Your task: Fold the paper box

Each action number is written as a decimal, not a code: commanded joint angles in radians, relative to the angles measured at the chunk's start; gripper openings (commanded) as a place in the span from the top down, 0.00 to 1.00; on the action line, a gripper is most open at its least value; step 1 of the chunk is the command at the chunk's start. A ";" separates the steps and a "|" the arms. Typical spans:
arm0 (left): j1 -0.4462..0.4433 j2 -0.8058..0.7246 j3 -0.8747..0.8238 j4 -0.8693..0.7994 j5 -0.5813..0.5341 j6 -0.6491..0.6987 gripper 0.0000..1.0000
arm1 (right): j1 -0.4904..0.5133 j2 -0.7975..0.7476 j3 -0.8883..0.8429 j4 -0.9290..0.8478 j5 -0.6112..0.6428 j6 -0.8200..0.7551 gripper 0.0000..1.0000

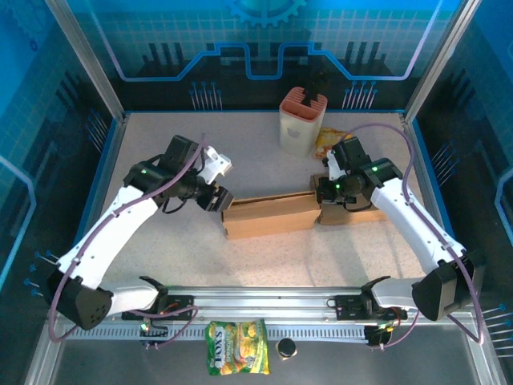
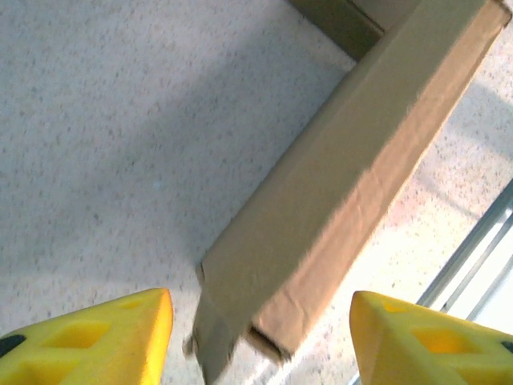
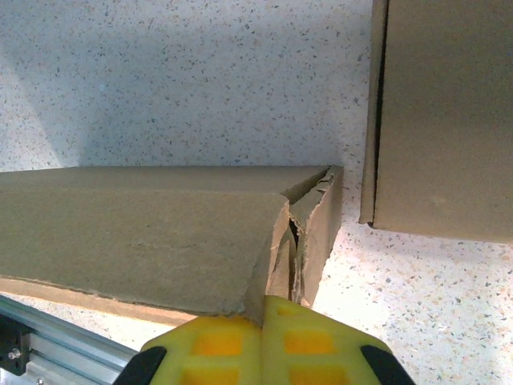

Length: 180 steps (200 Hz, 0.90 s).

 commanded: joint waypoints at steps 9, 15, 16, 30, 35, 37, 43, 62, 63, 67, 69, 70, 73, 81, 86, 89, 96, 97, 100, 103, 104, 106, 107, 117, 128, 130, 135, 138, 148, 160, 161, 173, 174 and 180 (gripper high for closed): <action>0.006 -0.045 -0.026 -0.132 -0.014 0.003 0.40 | -0.014 0.022 0.053 -0.051 -0.030 -0.006 1.00; 0.005 -0.044 -0.035 -0.127 -0.019 0.007 0.40 | -0.014 0.025 0.054 -0.053 -0.033 -0.007 1.00; 0.006 -0.043 -0.037 -0.126 -0.021 0.008 0.40 | -0.014 0.025 0.054 -0.053 -0.034 -0.007 1.00; 0.006 -0.032 -0.046 -0.119 -0.043 0.011 0.40 | -0.014 0.028 0.055 -0.056 -0.035 -0.009 1.00; 0.005 -0.026 -0.049 -0.116 -0.052 0.012 0.40 | -0.014 0.030 0.057 -0.057 -0.037 -0.011 1.00; 0.006 -0.024 -0.050 -0.116 -0.055 0.014 0.40 | -0.015 0.030 0.057 -0.059 -0.038 -0.010 1.00; 0.005 -0.017 -0.053 -0.112 -0.060 0.020 0.40 | -0.015 0.032 0.057 -0.059 -0.040 -0.013 1.00; 0.006 0.008 -0.055 -0.098 -0.083 0.028 0.40 | -0.016 0.031 0.055 -0.059 -0.043 -0.012 1.00; 0.006 0.009 -0.054 -0.098 -0.084 0.027 0.40 | -0.016 0.031 0.055 -0.059 -0.043 -0.012 1.00; 0.005 0.014 -0.054 -0.096 -0.092 0.028 0.41 | -0.016 0.030 0.054 -0.059 -0.044 -0.011 1.00; 0.006 0.017 -0.053 -0.095 -0.095 0.028 0.41 | -0.016 0.030 0.053 -0.059 -0.044 -0.011 1.00; 0.006 0.020 -0.052 -0.094 -0.097 0.028 0.42 | -0.016 0.030 0.053 -0.059 -0.044 -0.011 1.00; 0.007 0.024 -0.051 -0.093 -0.104 0.027 0.42 | -0.016 0.030 0.054 -0.060 -0.044 -0.011 1.00; 0.007 0.035 -0.043 -0.088 -0.117 0.025 0.44 | -0.015 0.030 0.052 -0.059 -0.046 -0.011 1.00; 0.008 0.041 -0.041 -0.084 -0.118 0.026 0.45 | -0.015 0.029 0.052 -0.058 -0.046 -0.010 1.00; 0.008 0.044 -0.039 -0.081 -0.120 0.026 0.46 | -0.015 0.029 0.052 -0.058 -0.045 -0.010 1.00; 0.009 0.051 -0.036 -0.075 -0.122 0.024 0.49 | -0.016 0.029 0.052 -0.058 -0.046 -0.011 1.00; 0.009 0.051 -0.035 -0.074 -0.121 0.024 0.50 | -0.016 0.030 0.053 -0.058 -0.046 -0.011 1.00; 0.010 0.055 -0.034 -0.071 -0.120 0.023 0.51 | -0.017 0.031 0.050 -0.057 -0.046 -0.013 1.00; 0.011 0.058 -0.032 -0.069 -0.118 0.023 0.52 | -0.018 0.031 0.051 -0.058 -0.047 -0.013 1.00; 0.010 0.059 -0.032 -0.068 -0.118 0.023 0.52 | -0.018 0.030 0.051 -0.058 -0.047 -0.013 1.00; 0.010 0.060 -0.033 -0.067 -0.117 0.021 0.52 | -0.018 0.031 0.051 -0.058 -0.047 -0.012 1.00; 0.011 0.062 -0.033 -0.067 -0.116 0.022 0.52 | -0.018 0.031 0.051 -0.058 -0.047 -0.012 1.00; 0.010 0.070 -0.032 -0.064 -0.113 0.022 0.55 | -0.018 0.032 0.051 -0.056 -0.049 -0.012 1.00; 0.010 0.080 -0.034 -0.066 -0.109 0.021 0.58 | -0.019 0.032 0.051 -0.056 -0.051 -0.012 1.00; 0.010 0.081 -0.035 -0.066 -0.109 0.022 0.59 | -0.019 0.032 0.051 -0.055 -0.051 -0.013 1.00; 0.010 0.083 -0.036 -0.065 -0.109 0.022 0.60 | -0.019 0.032 0.051 -0.055 -0.052 -0.012 1.00; 0.010 0.083 -0.038 -0.063 -0.109 0.020 0.62 | -0.019 0.031 0.051 -0.055 -0.052 -0.013 1.00; 0.012 0.083 -0.040 -0.058 -0.109 0.021 0.66 | -0.020 0.031 0.049 -0.055 -0.052 -0.012 1.00; 0.012 0.082 -0.042 -0.047 -0.112 0.017 0.70 | -0.020 0.030 0.049 -0.055 -0.052 -0.012 1.00; 0.012 0.082 -0.042 -0.046 -0.112 0.016 0.70 | -0.020 0.031 0.048 -0.054 -0.053 -0.012 1.00; 0.011 0.084 -0.043 -0.037 -0.116 0.016 0.73 | -0.020 0.032 0.048 -0.053 -0.055 -0.013 1.00; 0.011 0.085 -0.043 -0.037 -0.116 0.016 0.73 | -0.020 0.033 0.048 -0.053 -0.055 -0.012 1.00; 0.012 0.088 -0.043 -0.034 -0.115 0.015 0.74 | -0.021 0.032 0.048 -0.053 -0.055 -0.012 1.00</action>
